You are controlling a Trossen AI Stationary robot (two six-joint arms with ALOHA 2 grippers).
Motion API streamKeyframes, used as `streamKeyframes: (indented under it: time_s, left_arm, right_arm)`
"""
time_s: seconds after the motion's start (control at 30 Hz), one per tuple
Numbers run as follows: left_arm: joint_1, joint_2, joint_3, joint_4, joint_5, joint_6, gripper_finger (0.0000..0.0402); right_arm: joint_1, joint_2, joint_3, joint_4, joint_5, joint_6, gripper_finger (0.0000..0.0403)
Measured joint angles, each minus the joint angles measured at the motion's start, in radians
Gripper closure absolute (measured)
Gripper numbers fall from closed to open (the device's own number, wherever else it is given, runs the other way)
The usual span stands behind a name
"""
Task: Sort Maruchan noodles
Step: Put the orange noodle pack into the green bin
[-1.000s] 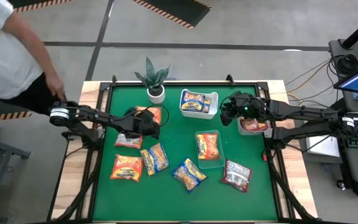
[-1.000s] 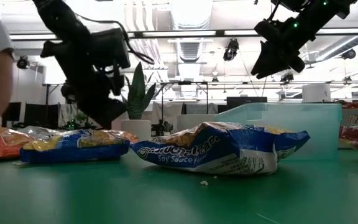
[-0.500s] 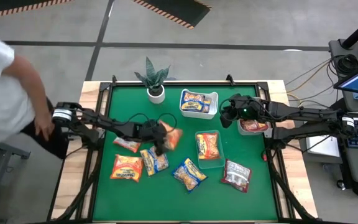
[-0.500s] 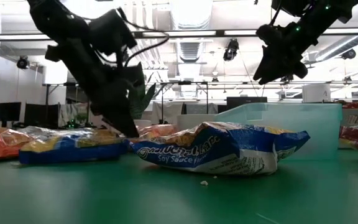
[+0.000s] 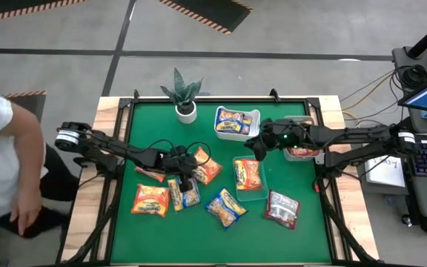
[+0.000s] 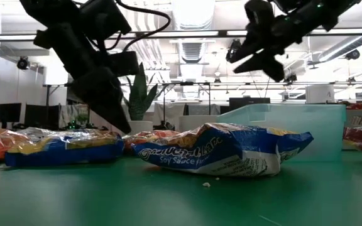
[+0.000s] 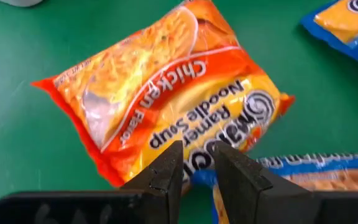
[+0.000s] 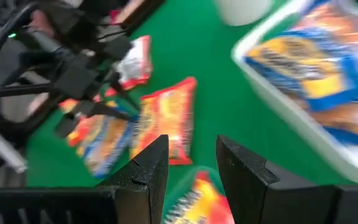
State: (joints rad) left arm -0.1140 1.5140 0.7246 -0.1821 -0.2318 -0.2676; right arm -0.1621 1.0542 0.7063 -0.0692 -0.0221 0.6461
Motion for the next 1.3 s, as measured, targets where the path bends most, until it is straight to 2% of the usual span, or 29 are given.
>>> streamKeyframes:
  time_s: [0.23, 0.47, 0.6, 0.97, 1.3]
  left_arm:
    - [-0.004, -0.025, -0.049, 0.012, -0.004, -0.003, 0.0326]
    - [-0.004, -0.026, -0.148, 0.200, -0.005, -0.041, 0.0326]
    - [-0.005, -0.027, -0.186, 0.245, -0.038, -0.068, 0.0326]
    - [-0.004, -0.030, -0.249, 0.303, -0.084, -0.156, 0.0326]
    - [-0.005, -0.028, -0.264, 0.334, -0.093, -0.173, 0.0326]
  right_arm:
    - [0.020, 0.175, 0.071, 0.070, -0.021, 0.033, 0.0280]
    - [0.020, 0.350, 0.196, 0.067, -0.036, -0.061, 0.0280]
    - [0.020, 0.437, 0.285, 0.050, -0.094, -0.083, 0.0280]
    - [0.024, 0.675, 0.575, -0.285, -0.110, -0.096, 0.0280]
    - [0.034, 0.804, 0.701, -0.323, -0.110, -0.132, 0.0280]
